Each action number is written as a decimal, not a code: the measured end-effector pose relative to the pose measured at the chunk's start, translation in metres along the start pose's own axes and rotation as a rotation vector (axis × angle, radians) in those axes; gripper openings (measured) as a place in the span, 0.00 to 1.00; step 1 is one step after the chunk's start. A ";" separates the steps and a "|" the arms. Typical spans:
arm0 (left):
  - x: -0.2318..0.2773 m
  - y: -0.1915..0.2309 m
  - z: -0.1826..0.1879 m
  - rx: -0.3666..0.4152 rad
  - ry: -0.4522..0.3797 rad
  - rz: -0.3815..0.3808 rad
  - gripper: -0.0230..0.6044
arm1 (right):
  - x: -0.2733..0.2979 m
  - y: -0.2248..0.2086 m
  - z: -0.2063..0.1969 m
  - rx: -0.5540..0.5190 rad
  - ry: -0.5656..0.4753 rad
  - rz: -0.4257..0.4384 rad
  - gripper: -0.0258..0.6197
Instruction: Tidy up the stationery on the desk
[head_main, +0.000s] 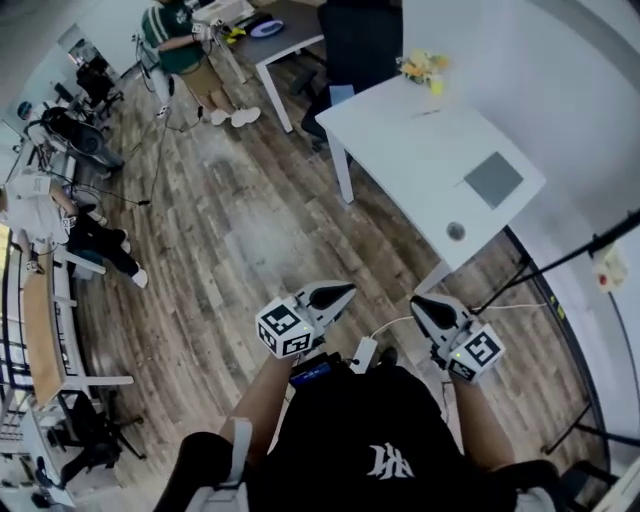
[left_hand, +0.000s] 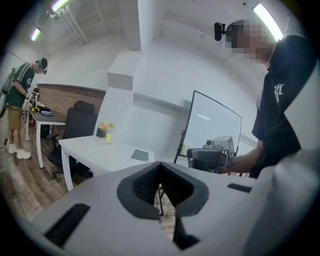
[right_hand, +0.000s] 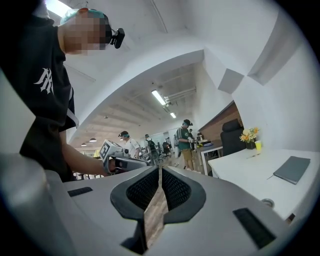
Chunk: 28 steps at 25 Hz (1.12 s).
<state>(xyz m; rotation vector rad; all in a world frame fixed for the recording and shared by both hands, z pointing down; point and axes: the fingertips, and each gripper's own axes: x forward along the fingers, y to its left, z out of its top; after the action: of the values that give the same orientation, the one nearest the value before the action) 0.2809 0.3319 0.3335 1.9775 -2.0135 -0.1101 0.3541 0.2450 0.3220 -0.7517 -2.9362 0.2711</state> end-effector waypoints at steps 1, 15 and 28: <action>0.009 0.003 0.005 0.000 -0.005 -0.001 0.04 | 0.000 -0.011 0.003 -0.004 0.001 0.000 0.11; 0.095 0.037 0.054 0.040 -0.042 -0.032 0.04 | 0.000 -0.109 0.017 0.033 -0.016 -0.042 0.11; 0.134 0.167 0.087 0.010 -0.029 -0.073 0.04 | 0.093 -0.204 0.037 0.048 0.011 -0.096 0.11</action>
<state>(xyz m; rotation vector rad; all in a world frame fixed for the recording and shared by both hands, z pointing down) 0.0972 0.1927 0.3193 2.0674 -1.9641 -0.1458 0.1724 0.1090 0.3300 -0.6022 -2.9337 0.3262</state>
